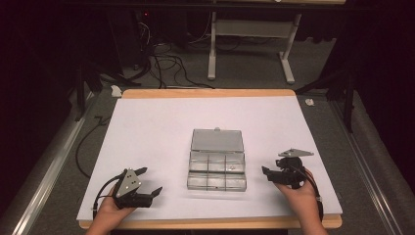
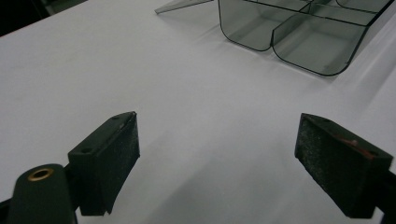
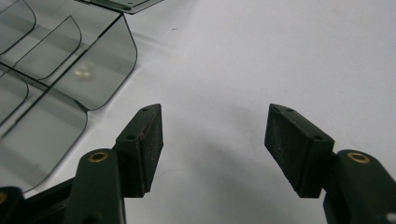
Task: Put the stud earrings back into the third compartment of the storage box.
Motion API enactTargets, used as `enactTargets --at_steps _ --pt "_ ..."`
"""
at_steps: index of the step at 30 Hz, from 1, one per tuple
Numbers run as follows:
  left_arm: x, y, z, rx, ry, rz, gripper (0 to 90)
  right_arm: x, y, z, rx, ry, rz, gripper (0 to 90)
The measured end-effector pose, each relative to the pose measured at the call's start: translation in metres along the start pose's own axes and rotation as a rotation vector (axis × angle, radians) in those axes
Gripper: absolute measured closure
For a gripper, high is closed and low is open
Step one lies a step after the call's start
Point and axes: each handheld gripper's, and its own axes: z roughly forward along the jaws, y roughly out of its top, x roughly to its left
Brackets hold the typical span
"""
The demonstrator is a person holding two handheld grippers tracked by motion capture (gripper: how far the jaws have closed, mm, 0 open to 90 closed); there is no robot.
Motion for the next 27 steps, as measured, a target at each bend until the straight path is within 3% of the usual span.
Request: enactTargets --at_steps 2,4,7,10,15,23,27 --pt "0.000 0.000 0.001 0.005 -0.002 0.000 14.6 0.003 -0.020 0.001 -0.071 -0.012 0.004 39.5" --pt "0.001 0.001 0.002 0.023 -0.005 -0.001 14.5 0.002 -0.028 0.004 -0.030 0.012 0.020 36.9" --pt "-0.001 0.001 0.003 0.024 -0.003 0.006 14.5 -0.003 -0.030 -0.001 -0.068 -0.014 0.026 37.3" --pt "-0.001 0.001 0.003 0.031 0.003 0.005 14.5 -0.009 -0.028 0.000 -0.109 -0.011 0.080 35.6" --pt "-0.001 0.001 0.004 0.033 0.010 0.007 14.5 -0.012 -0.023 -0.002 -0.160 -0.048 0.039 34.8" --pt "-0.002 0.002 0.004 0.039 0.009 0.010 14.5 -0.023 -0.027 -0.005 -0.148 -0.044 0.077 34.4" --pt "-0.002 0.001 0.003 0.032 0.008 0.012 14.5 -0.020 -0.026 -0.004 -0.143 -0.053 0.056 34.2"
